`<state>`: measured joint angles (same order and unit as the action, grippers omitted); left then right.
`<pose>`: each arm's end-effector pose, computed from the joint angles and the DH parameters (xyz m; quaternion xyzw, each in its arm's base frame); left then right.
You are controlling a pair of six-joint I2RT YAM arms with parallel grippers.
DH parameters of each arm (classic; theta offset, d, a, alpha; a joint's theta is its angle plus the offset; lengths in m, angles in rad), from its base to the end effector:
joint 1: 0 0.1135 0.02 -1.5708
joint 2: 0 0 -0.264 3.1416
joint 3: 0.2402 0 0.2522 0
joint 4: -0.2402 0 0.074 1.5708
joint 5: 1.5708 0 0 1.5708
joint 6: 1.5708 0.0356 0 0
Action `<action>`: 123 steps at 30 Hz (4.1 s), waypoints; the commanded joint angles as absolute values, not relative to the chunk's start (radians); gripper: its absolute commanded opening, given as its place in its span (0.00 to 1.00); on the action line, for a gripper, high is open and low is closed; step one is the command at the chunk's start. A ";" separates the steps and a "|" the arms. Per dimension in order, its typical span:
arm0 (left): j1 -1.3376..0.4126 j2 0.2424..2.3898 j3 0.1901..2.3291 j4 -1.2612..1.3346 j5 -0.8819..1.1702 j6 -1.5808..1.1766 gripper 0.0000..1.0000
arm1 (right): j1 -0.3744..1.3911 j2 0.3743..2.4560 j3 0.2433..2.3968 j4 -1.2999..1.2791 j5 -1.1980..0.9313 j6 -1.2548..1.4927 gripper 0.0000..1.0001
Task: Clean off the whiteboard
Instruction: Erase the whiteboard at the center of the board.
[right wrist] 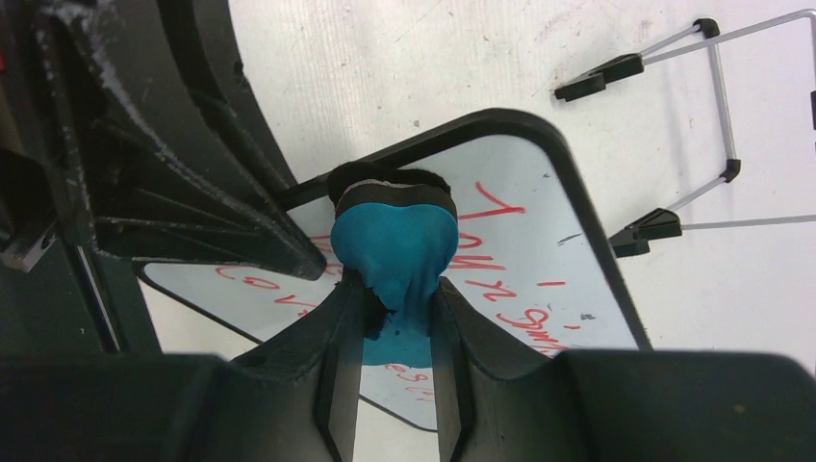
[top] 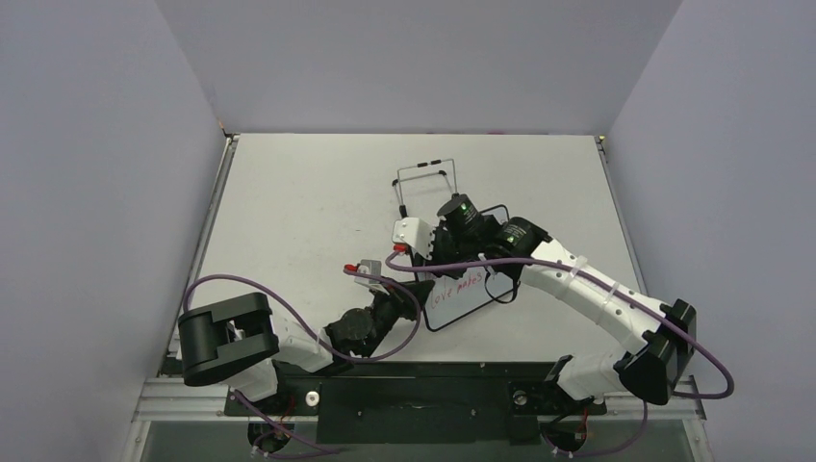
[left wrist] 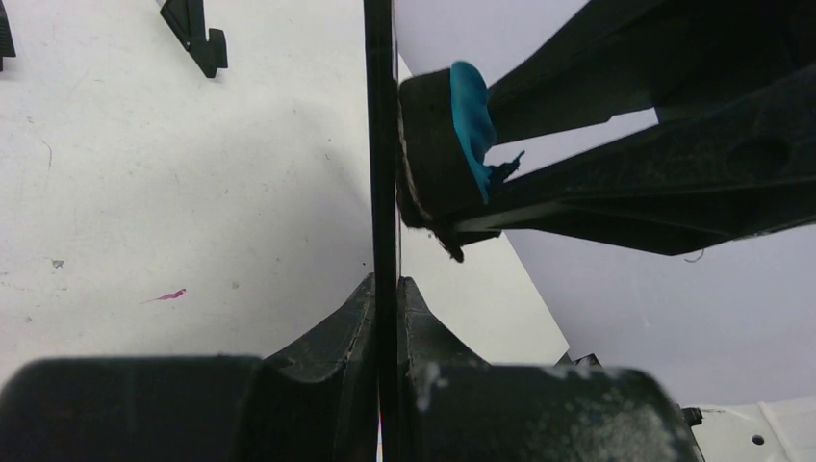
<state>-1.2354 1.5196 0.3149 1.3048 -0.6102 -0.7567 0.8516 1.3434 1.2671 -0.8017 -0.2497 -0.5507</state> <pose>0.1025 -0.2321 0.1802 -0.0647 0.6744 -0.4842 0.5537 0.1769 0.2154 0.3284 -0.6344 0.6859 0.1663 0.3155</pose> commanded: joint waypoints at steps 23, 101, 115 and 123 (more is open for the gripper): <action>-1.218 1.508 0.325 1.492 -0.475 -0.764 0.00 | 0.820 1.392 1.314 -0.826 -0.406 -0.573 0.00; -1.158 1.479 0.340 1.435 -0.453 -0.997 0.00 | 0.986 1.280 1.126 -0.780 -0.110 -0.749 0.00; -1.158 1.497 0.340 1.448 -0.434 -0.991 0.00 | 0.933 1.296 1.147 -0.599 0.088 -0.543 0.00; -1.155 1.518 0.336 1.463 -0.416 -0.977 0.00 | 0.890 1.282 1.140 -0.740 -0.153 -0.670 0.00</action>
<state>-1.1610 1.5257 0.2996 1.2675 -0.4397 -0.9653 0.9009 1.3033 1.1149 -0.6506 0.0113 -0.5869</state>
